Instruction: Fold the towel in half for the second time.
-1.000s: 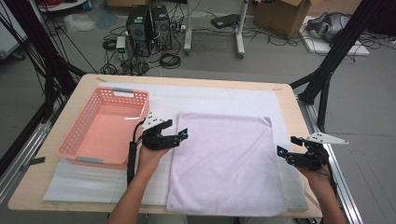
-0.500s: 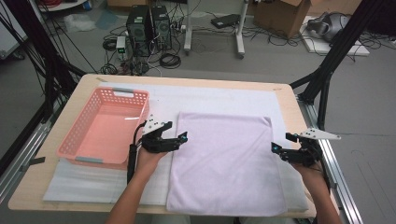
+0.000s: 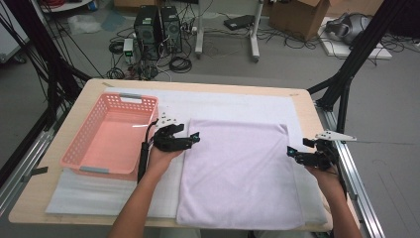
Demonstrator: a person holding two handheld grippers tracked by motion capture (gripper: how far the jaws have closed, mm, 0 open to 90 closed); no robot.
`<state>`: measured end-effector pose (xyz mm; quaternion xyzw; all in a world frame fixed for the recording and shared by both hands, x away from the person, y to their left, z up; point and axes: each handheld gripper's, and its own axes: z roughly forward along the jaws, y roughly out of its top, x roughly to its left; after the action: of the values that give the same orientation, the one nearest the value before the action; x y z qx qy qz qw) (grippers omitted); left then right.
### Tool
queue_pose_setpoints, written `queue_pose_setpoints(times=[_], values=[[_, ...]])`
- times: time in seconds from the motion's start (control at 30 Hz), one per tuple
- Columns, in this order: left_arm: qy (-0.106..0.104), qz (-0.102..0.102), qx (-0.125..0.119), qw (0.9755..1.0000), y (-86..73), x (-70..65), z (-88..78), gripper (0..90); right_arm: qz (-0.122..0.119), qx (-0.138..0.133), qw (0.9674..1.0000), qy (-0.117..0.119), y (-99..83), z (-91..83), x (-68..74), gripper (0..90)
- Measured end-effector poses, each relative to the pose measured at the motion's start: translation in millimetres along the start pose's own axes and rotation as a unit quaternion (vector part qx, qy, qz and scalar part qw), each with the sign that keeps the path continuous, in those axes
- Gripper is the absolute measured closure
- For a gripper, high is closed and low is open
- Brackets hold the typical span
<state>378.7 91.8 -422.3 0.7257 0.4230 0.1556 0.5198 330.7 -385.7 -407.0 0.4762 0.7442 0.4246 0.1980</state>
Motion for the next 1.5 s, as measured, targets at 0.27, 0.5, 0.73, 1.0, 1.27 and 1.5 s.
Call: queue_pose_setpoints(times=[0.27,0.5,0.73,1.0,1.27,1.5], values=[[0.015,-0.005,0.03,0.9994,6.0,11.2,19.2,26.9,0.024,0.026,0.9993,-0.011,8.9,19.9,-5.7,19.2],[0.064,0.002,0.057,0.9963,3.5,20.2,38.5,30.9,0.04,0.042,0.9968,-0.055,12.5,33.7,-14.2,39.0],[0.095,0.003,0.087,0.9917,-3.8,23.7,52.1,40.4,0.055,0.068,0.9938,-0.068,12.1,57.2,-26.3,45.5],[0.079,0.057,0.099,0.9903,-3.9,13.1,55.9,70.5,0.058,0.089,0.9919,-0.07,14.8,77.1,-22.7,65.7],[0.056,-0.064,0.076,0.9935,-2.5,25.0,50.8,85.5,0.099,0.081,0.9911,-0.036,13.6,74.2,-28.2,86.9],[0.056,-0.085,-0.001,0.9948,11.2,26.6,31.3,85.6,0.084,-0.01,0.995,-0.053,25.1,57.4,-27.1,87.3]])
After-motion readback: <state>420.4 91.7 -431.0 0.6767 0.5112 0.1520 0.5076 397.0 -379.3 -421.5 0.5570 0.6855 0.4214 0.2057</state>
